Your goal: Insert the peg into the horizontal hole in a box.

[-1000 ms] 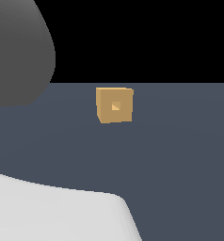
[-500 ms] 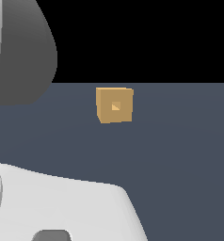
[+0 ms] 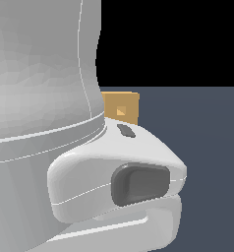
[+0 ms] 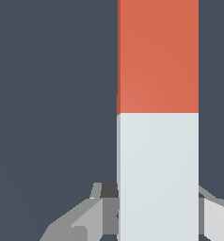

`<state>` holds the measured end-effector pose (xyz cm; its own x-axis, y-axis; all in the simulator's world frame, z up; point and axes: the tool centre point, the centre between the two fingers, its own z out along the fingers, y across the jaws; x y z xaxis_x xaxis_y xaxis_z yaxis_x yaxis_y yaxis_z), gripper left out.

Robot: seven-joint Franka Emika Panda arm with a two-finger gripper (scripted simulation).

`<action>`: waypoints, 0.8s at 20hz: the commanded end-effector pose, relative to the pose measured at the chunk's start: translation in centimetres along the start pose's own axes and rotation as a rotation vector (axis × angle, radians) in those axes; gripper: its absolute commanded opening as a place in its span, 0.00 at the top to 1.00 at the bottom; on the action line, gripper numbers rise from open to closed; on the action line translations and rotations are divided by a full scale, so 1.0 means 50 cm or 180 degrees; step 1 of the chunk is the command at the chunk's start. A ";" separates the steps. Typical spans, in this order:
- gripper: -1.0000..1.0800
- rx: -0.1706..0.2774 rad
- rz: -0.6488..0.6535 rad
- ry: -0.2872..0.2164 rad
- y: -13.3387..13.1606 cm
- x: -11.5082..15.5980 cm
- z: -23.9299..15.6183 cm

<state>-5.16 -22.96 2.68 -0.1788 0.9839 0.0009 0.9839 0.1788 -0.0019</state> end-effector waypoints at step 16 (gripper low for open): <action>1.00 -0.0006 -0.0146 -0.0004 0.211 0.429 -0.072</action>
<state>0.81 -1.98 5.87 -0.2210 0.9753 0.0003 0.9753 0.2210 -0.0016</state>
